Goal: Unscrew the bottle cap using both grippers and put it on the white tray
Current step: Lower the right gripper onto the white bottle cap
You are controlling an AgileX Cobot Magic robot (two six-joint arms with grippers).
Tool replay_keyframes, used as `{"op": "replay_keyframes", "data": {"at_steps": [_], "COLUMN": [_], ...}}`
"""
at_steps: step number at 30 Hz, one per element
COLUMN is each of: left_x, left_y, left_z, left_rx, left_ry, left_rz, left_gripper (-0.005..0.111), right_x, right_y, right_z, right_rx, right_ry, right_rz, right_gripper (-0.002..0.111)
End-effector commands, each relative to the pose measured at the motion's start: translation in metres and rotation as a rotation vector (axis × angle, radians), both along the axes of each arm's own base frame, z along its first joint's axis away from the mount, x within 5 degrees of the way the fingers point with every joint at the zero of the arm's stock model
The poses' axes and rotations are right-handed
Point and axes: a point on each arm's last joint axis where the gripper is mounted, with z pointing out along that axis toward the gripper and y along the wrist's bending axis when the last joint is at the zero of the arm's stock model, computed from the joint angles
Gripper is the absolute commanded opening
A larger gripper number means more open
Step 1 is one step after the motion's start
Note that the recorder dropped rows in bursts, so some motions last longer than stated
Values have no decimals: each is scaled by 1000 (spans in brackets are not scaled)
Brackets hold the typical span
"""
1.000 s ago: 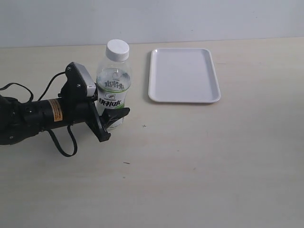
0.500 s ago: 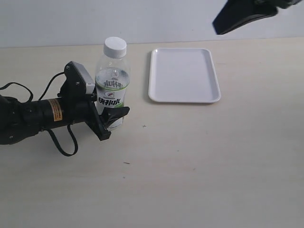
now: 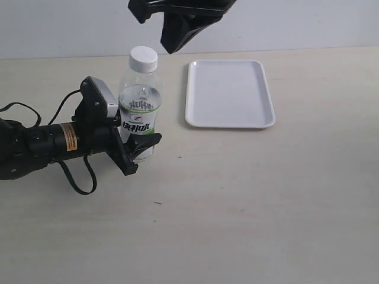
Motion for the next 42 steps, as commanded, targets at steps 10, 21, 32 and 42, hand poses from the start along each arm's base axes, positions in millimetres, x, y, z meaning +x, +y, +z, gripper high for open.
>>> {"op": "replay_keyframes", "data": {"at_steps": [10,21,32,42], "left_x": [0,1,1,1], "left_y": [0,2,1,1], "left_z": [1,5,6,6], "left_rx": [33,70,71,74], "left_ry": [-3,-5,-6,-10], "left_rz": [-10,-2,-3,-5], "left_gripper": [0,0,0,0], "right_x": [31,34,39,46], "right_y": [22,19,24,28], "right_z": [-16,-18,-28,-37], "right_rx": [-24,-65,-62,-54], "right_ry": [27,3,9,-3], "right_rz": [-32,-29,-14,-14], "right_gripper": [50,52,64,64]}}
